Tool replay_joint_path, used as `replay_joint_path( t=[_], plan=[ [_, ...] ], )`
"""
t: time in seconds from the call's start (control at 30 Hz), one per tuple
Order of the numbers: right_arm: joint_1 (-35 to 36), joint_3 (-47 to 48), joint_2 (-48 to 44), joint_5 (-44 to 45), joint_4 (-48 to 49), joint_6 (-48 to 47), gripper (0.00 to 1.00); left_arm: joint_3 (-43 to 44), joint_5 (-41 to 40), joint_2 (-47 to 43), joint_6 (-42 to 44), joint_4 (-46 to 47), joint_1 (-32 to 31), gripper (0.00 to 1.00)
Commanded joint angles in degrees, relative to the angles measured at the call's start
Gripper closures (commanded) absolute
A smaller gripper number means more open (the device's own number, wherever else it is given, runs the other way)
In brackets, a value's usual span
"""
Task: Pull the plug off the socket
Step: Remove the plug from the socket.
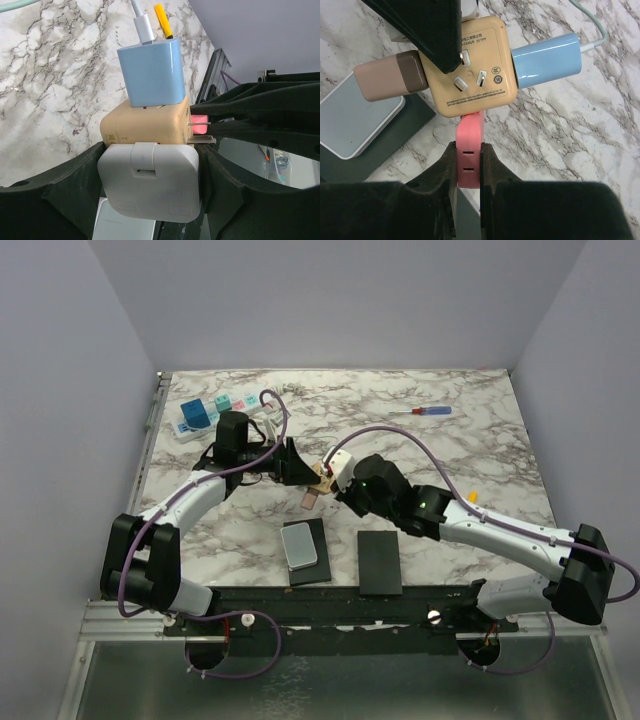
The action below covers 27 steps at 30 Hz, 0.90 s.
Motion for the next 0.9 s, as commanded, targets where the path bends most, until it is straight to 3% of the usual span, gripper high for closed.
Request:
replay_joint_path(
  t=[0.0,0.13,0.37,0.87],
  plan=[
    [1.22,2.82,1.85,-5.70,0.07,0.92,0.99,1.88,-1.69,0.56,1.03,2.80,0.28,1.00],
    [1.17,3.16,2.29,-5.34,0.21,0.94,0.99,1.86,-1.70,0.57,1.05,2.80,0.27,1.00],
    [1.15,2.52,0.44,2.70,0.33,2.14,0.99,1.84,-2.36,0.58,1.05,2.78,0.34,1.00],
    [0.71,4.61,0.45,7.31,-2.08,3.90,0.99,1.84,-2.05,1.09,1.12,2.63,0.53,1.00]
  ],
)
